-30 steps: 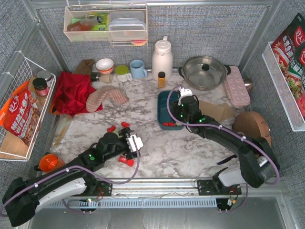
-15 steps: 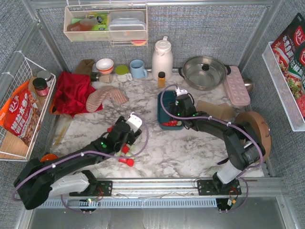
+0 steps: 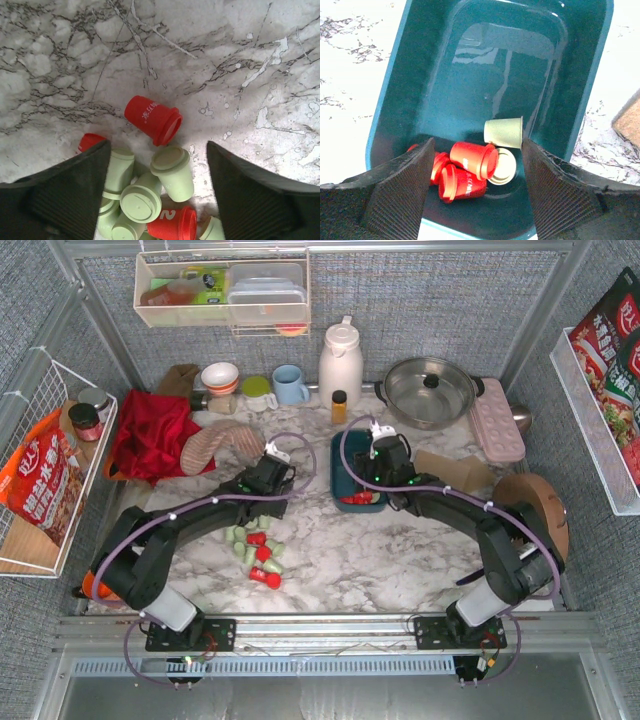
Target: Mix the coffee capsules in the storage basket
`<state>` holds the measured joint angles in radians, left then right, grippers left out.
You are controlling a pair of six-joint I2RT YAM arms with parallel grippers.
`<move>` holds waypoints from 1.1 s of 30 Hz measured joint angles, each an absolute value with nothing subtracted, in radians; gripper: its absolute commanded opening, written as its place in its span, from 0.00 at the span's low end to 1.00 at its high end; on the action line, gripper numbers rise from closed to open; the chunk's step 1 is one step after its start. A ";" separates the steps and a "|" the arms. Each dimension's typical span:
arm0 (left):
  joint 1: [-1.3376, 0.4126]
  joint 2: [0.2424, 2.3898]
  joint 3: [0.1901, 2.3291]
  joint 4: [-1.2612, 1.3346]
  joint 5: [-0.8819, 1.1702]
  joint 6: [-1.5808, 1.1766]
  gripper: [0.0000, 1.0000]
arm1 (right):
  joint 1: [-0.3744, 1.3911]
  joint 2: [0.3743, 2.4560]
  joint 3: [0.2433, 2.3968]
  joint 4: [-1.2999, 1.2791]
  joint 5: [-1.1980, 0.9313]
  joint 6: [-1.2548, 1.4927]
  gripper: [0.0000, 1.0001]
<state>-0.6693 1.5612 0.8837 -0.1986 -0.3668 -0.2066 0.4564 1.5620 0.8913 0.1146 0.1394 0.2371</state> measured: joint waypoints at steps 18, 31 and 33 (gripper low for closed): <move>-0.454 1.604 0.921 -0.241 -0.003 -0.175 0.78 | 0.456 1.557 0.888 0.105 0.088 0.248 0.74; -0.429 1.665 0.918 -0.200 0.045 -0.157 0.57 | 0.456 1.542 0.886 0.096 0.066 0.252 0.74; -0.429 1.652 0.897 -0.185 0.045 -0.152 0.52 | 0.456 1.541 0.884 0.095 0.066 0.252 0.74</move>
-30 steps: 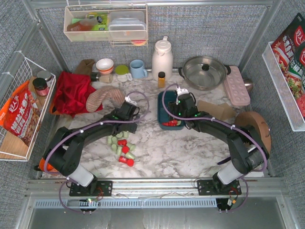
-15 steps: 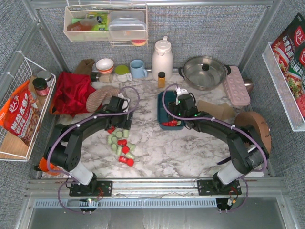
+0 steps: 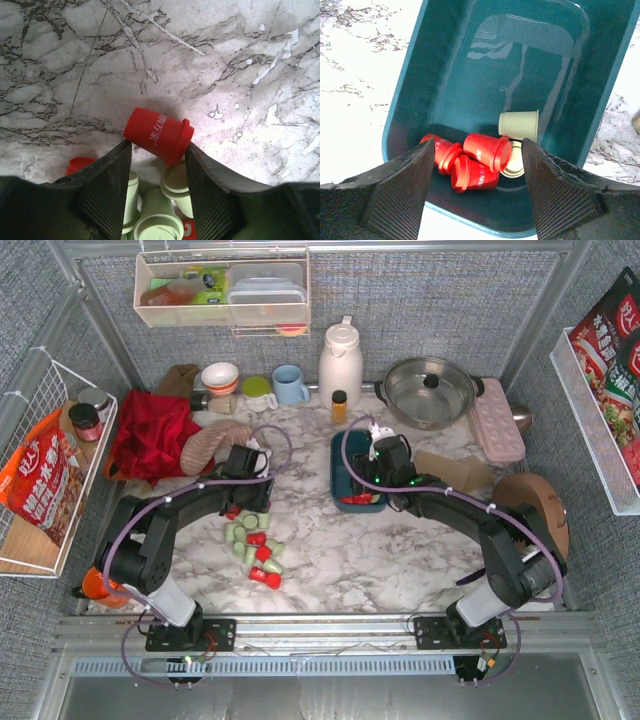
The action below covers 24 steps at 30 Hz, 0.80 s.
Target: Mix the coffee capsules in the storage basket
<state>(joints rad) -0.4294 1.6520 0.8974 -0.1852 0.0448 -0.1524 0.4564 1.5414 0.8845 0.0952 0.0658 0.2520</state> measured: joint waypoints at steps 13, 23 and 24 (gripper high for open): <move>-0.442 1.288 0.591 0.174 0.166 -0.091 0.52 | 0.458 1.492 0.868 0.102 -0.053 0.283 0.74; -0.409 1.340 0.670 0.218 0.130 -0.104 0.86 | 0.478 1.481 0.874 0.130 -0.170 0.292 0.74; -0.400 1.386 0.707 0.176 0.134 -0.105 0.83 | 0.478 1.483 0.876 0.130 -0.170 0.292 0.74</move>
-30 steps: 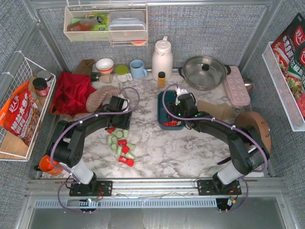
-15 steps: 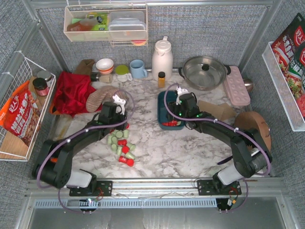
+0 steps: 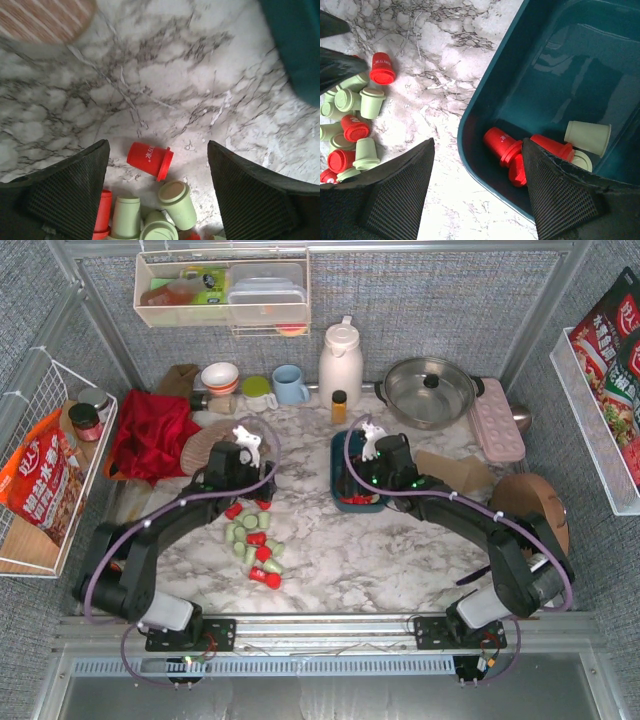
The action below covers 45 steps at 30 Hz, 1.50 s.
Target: Mix the coffee capsules in the storage basket
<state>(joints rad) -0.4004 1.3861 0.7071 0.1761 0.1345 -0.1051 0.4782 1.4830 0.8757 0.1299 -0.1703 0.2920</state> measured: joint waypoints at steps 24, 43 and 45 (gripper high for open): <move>-0.321 1.728 0.952 -0.187 0.310 -0.049 0.46 | 0.489 1.492 0.892 0.105 -0.188 0.273 0.74; -0.483 1.139 0.387 0.363 0.429 0.104 0.42 | 0.517 1.472 0.924 0.101 -0.304 0.325 0.74; -0.503 1.081 0.301 0.482 0.456 0.151 0.42 | 0.530 1.472 0.928 0.108 -0.334 0.346 0.74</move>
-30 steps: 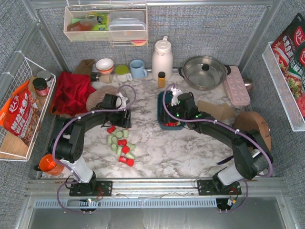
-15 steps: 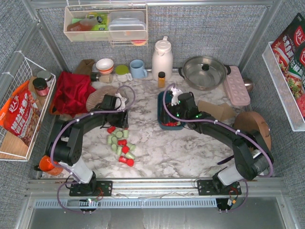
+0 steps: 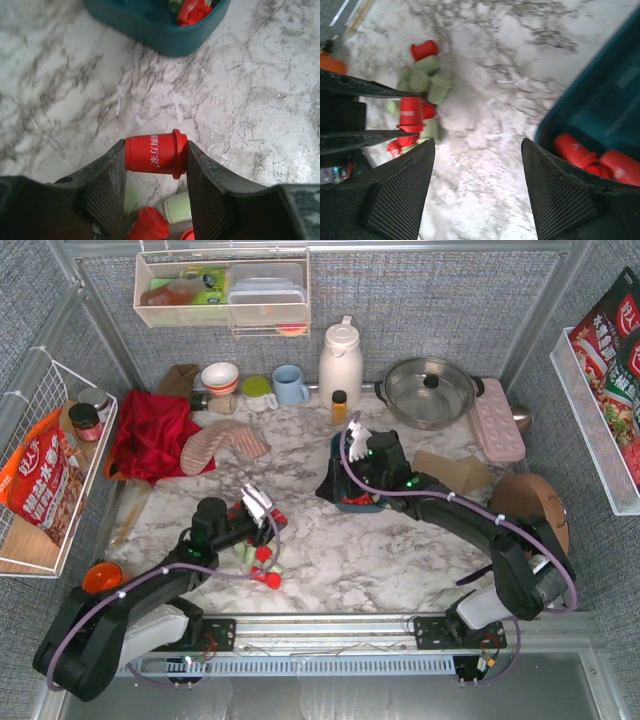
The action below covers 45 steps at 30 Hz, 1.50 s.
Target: Mix the coffee capsules in the storage basket
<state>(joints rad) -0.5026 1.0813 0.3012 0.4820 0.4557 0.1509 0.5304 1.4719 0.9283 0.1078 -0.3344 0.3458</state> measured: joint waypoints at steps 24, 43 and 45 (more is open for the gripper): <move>-0.609 1.029 0.215 0.762 0.505 0.336 0.39 | 0.742 1.664 1.034 0.242 -0.513 0.470 0.40; -0.617 1.064 0.424 0.559 0.250 0.143 0.99 | 0.722 1.464 0.937 0.104 -0.007 0.302 0.05; -0.616 1.101 0.505 0.459 0.146 0.088 0.99 | 0.705 1.444 0.903 0.080 0.151 0.266 0.07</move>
<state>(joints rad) -0.6159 1.1007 0.5045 0.4587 0.1463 0.0883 0.7052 1.4441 0.9031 0.0795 0.1509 0.2665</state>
